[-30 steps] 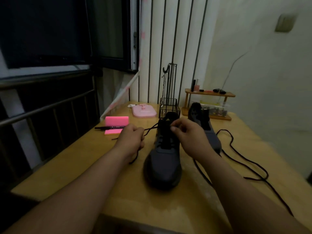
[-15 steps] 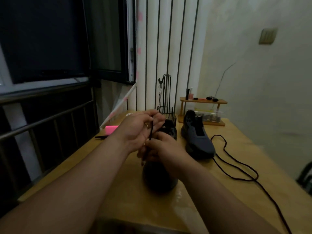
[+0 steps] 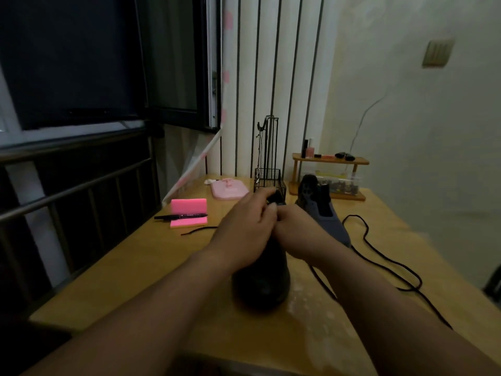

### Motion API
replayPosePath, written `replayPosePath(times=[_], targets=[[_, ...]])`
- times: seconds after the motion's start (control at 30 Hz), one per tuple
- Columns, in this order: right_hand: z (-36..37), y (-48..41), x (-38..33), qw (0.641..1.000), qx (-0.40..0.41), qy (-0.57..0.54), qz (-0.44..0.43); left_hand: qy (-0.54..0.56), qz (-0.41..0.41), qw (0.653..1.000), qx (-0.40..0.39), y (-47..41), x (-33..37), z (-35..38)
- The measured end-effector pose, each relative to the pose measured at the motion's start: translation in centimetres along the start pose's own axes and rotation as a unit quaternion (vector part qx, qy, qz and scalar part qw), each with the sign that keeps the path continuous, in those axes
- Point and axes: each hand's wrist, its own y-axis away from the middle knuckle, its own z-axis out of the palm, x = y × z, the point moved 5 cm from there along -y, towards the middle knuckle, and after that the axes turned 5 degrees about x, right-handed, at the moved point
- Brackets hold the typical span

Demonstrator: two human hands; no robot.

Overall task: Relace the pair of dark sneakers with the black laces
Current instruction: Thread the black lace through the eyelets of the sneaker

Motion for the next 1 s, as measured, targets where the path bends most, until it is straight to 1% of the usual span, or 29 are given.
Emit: replayPosePath(times=[0.03,0.13,0.23,0.3,0.37,0.47,0.5,0.57,0.6,0.63,0.7,0.73,0.8,0.87,0.9,1.0], targets=[[0.1,-0.1,-0.1,1.000,-0.013,-0.004,-0.004,-0.008,-0.013,1.000,-0.018,-0.3,-0.3,0.1],[-0.6,0.3,1.0,0.999,-0.031,-0.040,-0.005,-0.003,-0.043,0.999,-0.020,-0.5,-2.3,-0.9],[-1.9,0.4,3.0,0.987,0.012,-0.158,0.023,-0.033,-0.029,0.999,0.009,-0.3,-3.8,-1.7],[-2.2,0.0,3.7,0.978,0.051,-0.202,0.026,-0.024,-0.023,0.999,0.014,-0.3,-3.8,-1.6],[-2.1,-0.6,3.8,0.972,0.075,-0.220,0.012,0.015,-0.042,0.999,-0.012,-0.6,-3.4,-0.8],[-1.9,-1.8,3.3,0.978,0.096,-0.183,-0.025,0.115,-0.107,0.984,-0.085,-1.8,-3.0,0.6],[-1.9,-2.2,3.2,0.975,0.099,-0.196,-0.026,0.136,-0.121,0.979,-0.090,-2.2,-3.0,0.8],[-2.4,-3.0,3.7,0.955,0.117,-0.272,-0.006,0.154,-0.124,0.979,-0.055,-3.2,-2.9,0.5],[-2.7,-3.3,4.3,0.946,0.134,-0.296,0.006,0.145,-0.116,0.982,-0.024,-3.6,-2.8,0.1],[-3.1,-3.7,4.9,0.945,0.153,-0.290,0.014,0.126,-0.102,0.987,0.010,-4.1,-2.8,-0.4],[-3.0,-4.2,6.0,0.957,0.159,-0.241,0.015,0.060,-0.059,0.995,0.061,-5.2,-2.5,-1.0],[-2.6,-4.5,6.4,0.963,0.145,-0.227,0.009,0.027,-0.041,0.997,0.061,-5.8,-2.4,-1.0],[-1.6,-4.7,7.1,0.968,0.121,-0.219,0.006,-0.017,-0.019,1.000,0.012,-6.9,-2.5,-0.2],[-1.2,-4.9,7.9,0.966,0.118,-0.228,0.014,-0.056,-0.006,0.998,-0.040,-7.5,-3.0,0.9],[-1.1,-4.9,8.1,0.963,0.118,-0.240,0.017,-0.074,0.002,0.996,-0.053,-7.7,-3.1,1.2],[-1.1,-5.1,8.7,0.957,0.117,-0.265,0.020,-0.084,0.015,0.995,-0.050,-8.0,-3.6,1.7]])
